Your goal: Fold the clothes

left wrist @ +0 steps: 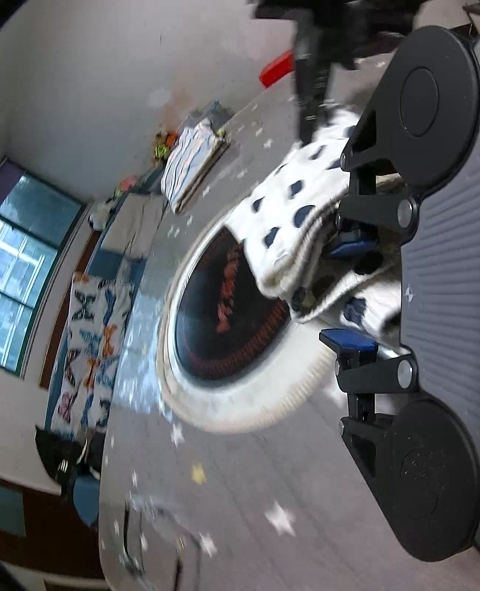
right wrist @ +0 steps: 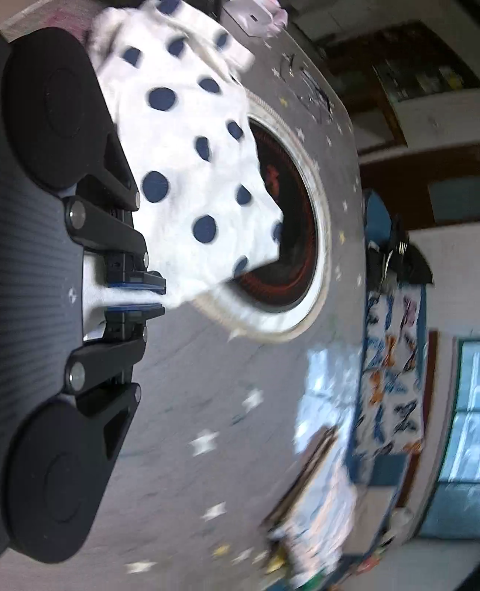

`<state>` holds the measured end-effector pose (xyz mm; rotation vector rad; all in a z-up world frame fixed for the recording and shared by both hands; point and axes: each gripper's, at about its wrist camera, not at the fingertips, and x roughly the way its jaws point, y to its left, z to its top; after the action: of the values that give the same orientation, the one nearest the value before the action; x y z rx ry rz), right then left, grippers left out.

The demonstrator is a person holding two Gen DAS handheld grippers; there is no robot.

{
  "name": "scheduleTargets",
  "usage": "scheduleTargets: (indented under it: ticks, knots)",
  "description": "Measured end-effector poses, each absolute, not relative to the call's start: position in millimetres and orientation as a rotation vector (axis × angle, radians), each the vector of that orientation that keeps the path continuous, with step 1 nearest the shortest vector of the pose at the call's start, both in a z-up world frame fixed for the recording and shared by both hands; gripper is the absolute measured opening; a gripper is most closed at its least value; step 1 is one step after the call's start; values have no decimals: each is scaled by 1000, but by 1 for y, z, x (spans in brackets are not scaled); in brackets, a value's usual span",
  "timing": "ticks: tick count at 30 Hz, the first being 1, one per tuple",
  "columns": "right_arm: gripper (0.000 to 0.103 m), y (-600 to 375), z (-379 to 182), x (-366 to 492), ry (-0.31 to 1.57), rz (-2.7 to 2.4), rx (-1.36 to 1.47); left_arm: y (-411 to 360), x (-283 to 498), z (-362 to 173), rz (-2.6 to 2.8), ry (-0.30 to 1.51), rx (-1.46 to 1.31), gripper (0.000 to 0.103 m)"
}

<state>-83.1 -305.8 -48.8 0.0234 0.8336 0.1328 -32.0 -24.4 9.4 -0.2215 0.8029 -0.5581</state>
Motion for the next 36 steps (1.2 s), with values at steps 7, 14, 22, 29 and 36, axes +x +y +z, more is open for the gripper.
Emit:
scheduleTargets:
  ticks: [7, 14, 22, 29, 36]
  knots:
    - [19, -306, -37, -105, 776, 117, -37, 1, -27, 13, -509, 807, -252, 48]
    - [28, -282, -21, -81, 716, 258, -83, 20, -52, 48, -483, 692, -331, 46]
    - [33, -263, -27, -30, 740, 316, -54, -49, -65, 56, -679, 700, -245, 46]
    - [32, -258, -49, 6, 801, 282, -42, -48, -71, 27, -651, 795, -243, 46]
    - [32, -271, -46, 7, 784, 262, -7, -41, -76, 25, -647, 796, -276, 47]
